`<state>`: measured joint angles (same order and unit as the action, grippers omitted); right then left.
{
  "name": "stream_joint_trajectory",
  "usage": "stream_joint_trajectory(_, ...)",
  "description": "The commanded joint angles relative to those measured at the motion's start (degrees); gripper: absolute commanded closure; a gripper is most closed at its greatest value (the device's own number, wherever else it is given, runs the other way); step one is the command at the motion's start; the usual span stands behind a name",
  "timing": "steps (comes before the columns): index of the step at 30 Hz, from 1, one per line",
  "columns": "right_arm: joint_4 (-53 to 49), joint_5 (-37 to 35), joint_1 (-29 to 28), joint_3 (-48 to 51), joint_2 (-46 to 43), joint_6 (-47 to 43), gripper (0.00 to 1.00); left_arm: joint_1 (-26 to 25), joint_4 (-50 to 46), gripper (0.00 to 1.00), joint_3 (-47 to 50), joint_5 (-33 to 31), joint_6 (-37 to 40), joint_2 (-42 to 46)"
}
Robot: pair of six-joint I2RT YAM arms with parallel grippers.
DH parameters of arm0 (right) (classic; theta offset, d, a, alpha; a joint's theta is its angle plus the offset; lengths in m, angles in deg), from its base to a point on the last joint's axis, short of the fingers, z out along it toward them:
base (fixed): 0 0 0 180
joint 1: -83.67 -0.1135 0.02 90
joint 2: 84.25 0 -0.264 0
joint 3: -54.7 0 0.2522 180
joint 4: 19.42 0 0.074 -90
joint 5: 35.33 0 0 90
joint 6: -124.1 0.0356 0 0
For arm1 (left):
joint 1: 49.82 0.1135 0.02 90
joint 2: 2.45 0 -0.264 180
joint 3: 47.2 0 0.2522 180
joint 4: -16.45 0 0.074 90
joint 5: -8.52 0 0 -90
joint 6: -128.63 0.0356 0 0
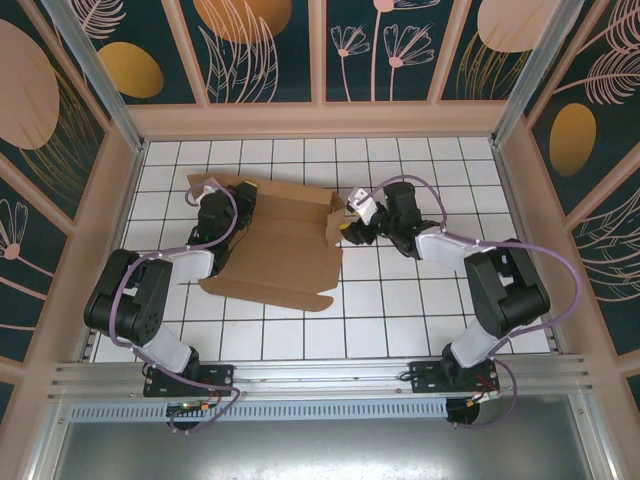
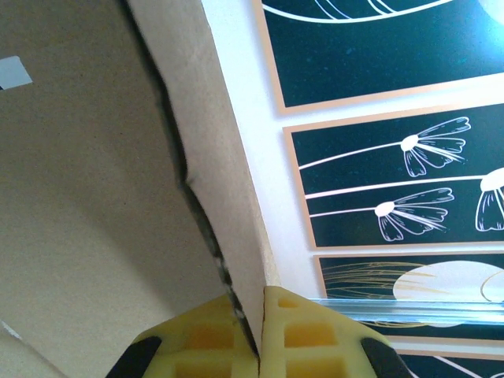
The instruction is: Fold the paper box
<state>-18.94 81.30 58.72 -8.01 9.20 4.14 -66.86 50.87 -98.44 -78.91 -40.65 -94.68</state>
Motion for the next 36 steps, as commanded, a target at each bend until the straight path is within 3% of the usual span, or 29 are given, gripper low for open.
stream_joint_trajectory(1, 3.4, 0.3, -1.7, -3.5, 1.8, -0.9, 0.46, -0.3, -9.9, 1.00, 0.7, 1.9, 1.3, -1.5)
stream_joint_trajectory(8, 5.4, -4.5, -5.5, -6.8, 5.6, 0.9, 0.48, -0.3, -9.3, 1.00, 0.2, 3.5, -0.7, -1.4)
stream_joint_trajectory(13, 6.1, -14.3, -7.9, -8.4, 7.8, 4.4, 0.52, -0.3, -9.4, 1.00, 0.1, 3.9, -1.3, -0.7)
stream_joint_trajectory(22, 8.2, -30.2, -10.9, -9.9, 11.1, 11.3, 0.46, -0.4, -7.8, 1.00, 0.9, 4.6, -3.0, -0.8)
stream_joint_trajectory(32, 9.2, -32.3, -10.8, -12.6, 13.6, 13.7, 0.42, -0.3, -6.9, 1.00, 1.8, 4.9, -4.5, -1.1)
stream_joint_trajectory(36, 8.3, -32.9, -10.9, -13.9, 14.6, 15.4, 0.46, -0.3, -6.7, 1.00, 1.6, 5.0, -5.1, -1.2)
